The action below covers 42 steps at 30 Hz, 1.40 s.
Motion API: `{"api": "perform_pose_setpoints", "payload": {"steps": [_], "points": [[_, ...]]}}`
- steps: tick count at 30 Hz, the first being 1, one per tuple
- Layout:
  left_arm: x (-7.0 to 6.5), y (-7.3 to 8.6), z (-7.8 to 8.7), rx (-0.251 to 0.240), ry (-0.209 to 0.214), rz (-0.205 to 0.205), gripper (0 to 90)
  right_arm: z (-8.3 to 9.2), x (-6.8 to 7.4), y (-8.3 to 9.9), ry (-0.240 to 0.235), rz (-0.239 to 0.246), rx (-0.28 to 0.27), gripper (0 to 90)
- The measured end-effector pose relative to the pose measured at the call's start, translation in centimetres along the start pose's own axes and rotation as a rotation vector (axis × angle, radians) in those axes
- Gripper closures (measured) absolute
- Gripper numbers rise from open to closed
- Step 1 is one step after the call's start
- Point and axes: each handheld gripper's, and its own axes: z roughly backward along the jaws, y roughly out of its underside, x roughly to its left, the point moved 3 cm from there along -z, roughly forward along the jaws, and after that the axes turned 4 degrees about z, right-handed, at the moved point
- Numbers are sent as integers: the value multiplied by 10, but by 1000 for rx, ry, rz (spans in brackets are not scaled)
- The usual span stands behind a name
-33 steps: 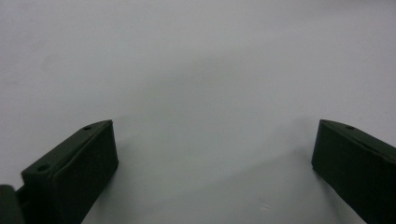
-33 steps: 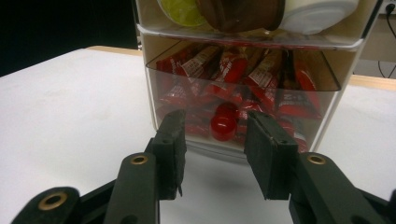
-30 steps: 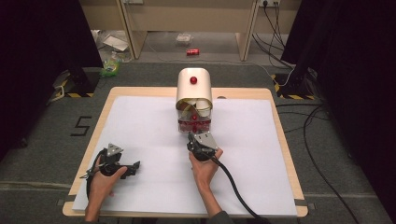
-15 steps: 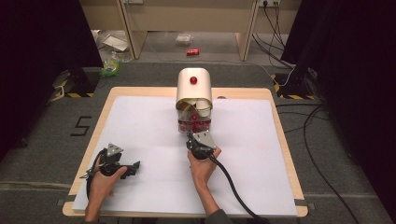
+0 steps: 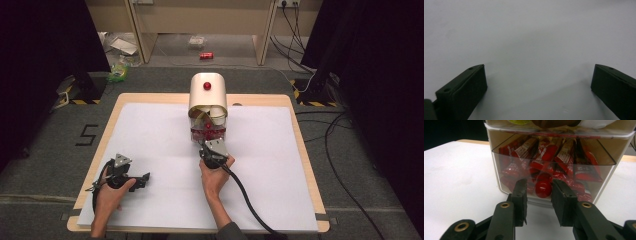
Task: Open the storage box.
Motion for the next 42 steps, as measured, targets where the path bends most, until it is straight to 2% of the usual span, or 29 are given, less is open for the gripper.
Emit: {"api": "perform_pose_setpoints", "payload": {"steps": [4,9,14,16,23,25,28,42], "points": [[0,0,0,0,0,0,0,-1,3,0,27,-3,16,669],[0,0,0,0,0,0,0,-2,4,0,43,-32,32,678],[0,0,0,1,-2,-2,0,-2,5,0,55,-28,35,700],[0,0,0,1,-3,-3,0,-3,5,0,55,-63,42,702],[0,0,0,2,-3,-4,0,-2,5,0,68,-52,43,738],[0,0,0,2,-2,-3,0,-2,3,0,54,-54,49,739],[0,0,0,2,-3,-3,0,-2,4,0,55,-38,47,740],[0,0,0,1,-3,-4,0,7,4,4,29,-20,45,739]]}}
